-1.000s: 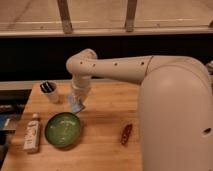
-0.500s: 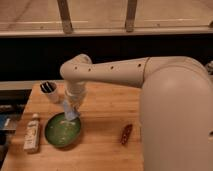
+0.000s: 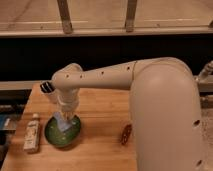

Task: Place the white sponge in the ceramic bowl

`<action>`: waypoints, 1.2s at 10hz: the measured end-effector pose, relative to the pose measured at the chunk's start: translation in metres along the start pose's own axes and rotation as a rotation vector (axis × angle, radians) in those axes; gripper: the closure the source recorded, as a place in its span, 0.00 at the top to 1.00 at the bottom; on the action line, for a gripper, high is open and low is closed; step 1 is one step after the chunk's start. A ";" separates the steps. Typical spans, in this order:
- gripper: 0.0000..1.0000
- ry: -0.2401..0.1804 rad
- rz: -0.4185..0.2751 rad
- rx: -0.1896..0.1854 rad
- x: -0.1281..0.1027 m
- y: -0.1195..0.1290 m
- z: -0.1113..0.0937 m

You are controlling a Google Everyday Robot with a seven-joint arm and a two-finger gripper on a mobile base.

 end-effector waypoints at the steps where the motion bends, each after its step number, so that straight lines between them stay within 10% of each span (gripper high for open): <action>1: 0.03 0.020 -0.005 -0.008 0.001 0.003 0.008; 12: 0.04 0.029 -0.004 -0.004 0.000 0.004 0.009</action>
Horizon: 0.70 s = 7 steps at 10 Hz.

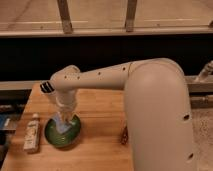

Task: Place the white sponge in the ceramic bowl

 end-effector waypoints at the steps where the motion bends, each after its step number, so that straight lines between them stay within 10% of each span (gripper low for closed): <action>1: 0.04 0.000 0.000 0.000 0.000 0.000 0.000; 3: 0.02 0.000 0.000 0.000 0.000 0.000 0.000; 7: 0.39 0.000 0.001 0.000 0.000 -0.001 0.000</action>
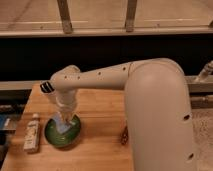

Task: Place the white sponge in the ceramic bowl

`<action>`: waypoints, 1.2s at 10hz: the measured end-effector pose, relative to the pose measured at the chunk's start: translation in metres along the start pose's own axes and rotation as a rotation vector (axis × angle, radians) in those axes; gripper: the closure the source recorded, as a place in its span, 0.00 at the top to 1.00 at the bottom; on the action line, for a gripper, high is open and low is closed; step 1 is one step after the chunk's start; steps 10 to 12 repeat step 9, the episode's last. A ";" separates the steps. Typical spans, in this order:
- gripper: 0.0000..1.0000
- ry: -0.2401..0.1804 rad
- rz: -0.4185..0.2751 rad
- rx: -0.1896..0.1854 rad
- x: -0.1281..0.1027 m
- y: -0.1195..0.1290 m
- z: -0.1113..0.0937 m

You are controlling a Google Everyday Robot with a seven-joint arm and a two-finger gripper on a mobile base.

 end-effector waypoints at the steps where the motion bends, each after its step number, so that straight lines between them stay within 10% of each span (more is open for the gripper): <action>1: 0.49 0.000 0.000 0.000 0.000 0.000 0.000; 5: 0.80 0.000 0.000 0.000 0.000 0.000 0.000; 12: 0.80 0.000 0.000 0.000 0.000 0.000 0.000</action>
